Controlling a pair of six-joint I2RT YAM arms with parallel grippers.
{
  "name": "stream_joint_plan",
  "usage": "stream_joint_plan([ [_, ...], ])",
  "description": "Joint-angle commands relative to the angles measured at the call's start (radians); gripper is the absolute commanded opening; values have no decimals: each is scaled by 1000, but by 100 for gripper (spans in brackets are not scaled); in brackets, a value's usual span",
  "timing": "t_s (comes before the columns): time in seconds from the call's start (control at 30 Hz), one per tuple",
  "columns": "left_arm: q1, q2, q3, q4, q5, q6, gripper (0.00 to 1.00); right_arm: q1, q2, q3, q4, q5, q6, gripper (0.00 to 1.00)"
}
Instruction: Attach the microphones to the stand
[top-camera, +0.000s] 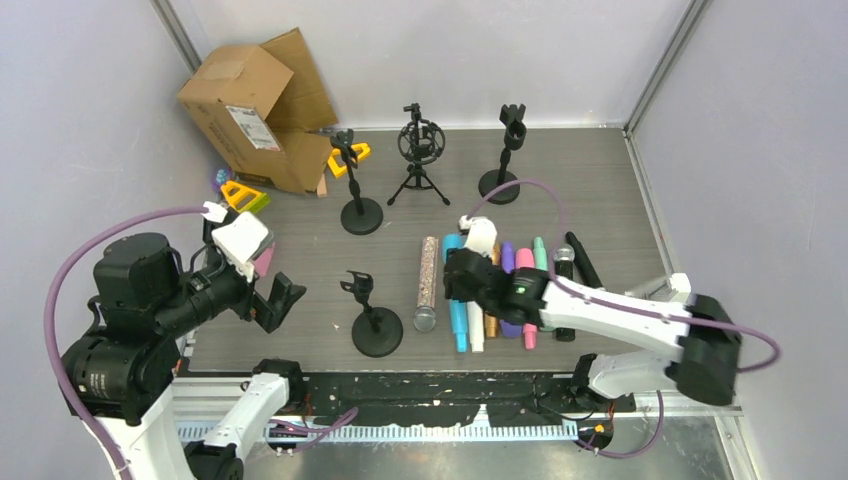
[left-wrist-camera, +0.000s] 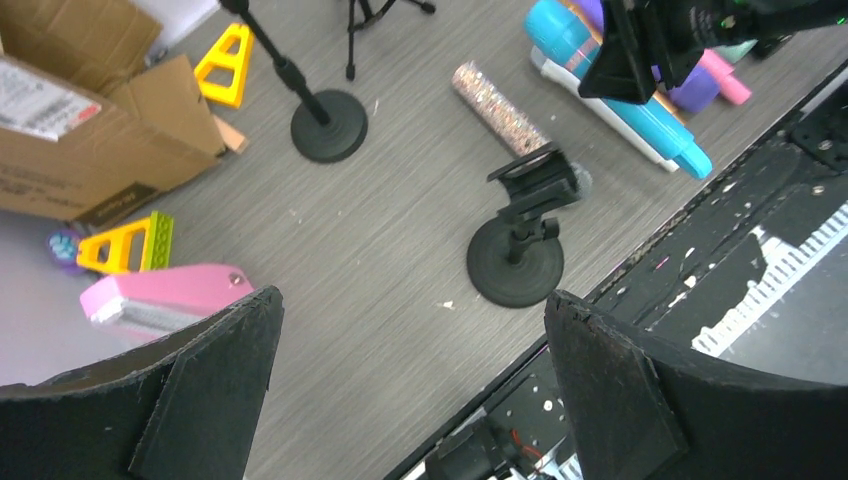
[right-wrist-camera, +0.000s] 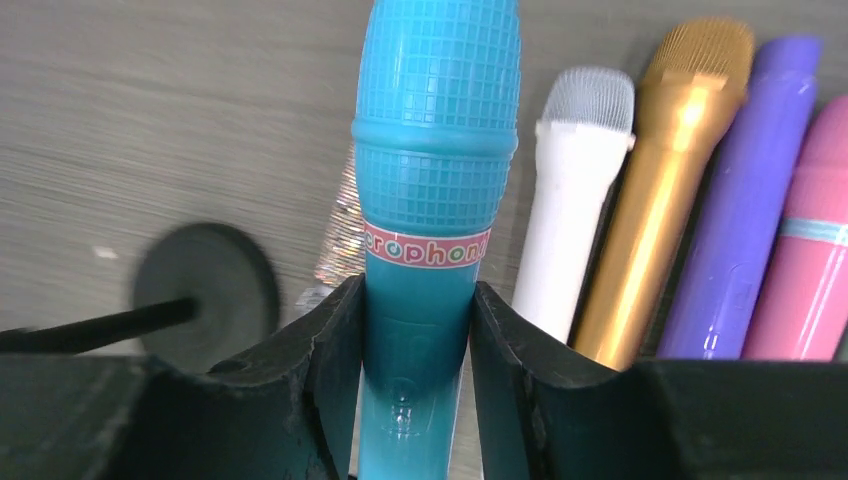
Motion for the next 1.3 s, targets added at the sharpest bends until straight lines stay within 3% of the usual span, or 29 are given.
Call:
stream_joint_plan([
  [0.0,5,4,61,54,145,4,100,36,-251,52,43,82,-21,5],
  [0.13,5,-44,25,167,283,-25,100,117,-388,127,245,115,-217,5],
  [0.23,5,-108,-73,336,370,-104,100,201,-388,235,509,105,-469,5],
  [0.37,5,-146,-160,565,452,-296,99,298,-273,330,877,17,-737,5],
  [0.6,5,-90,-140,629,640,-444,99,362,-86,424,1264,-197,-894,5],
  [0.8,5,-68,-155,752,789,-625,100,380,-1,406,1427,-312,-937,5],
  [1.27,5,-88,-218,947,824,-750,99,389,3,372,1471,-531,-835,5],
])
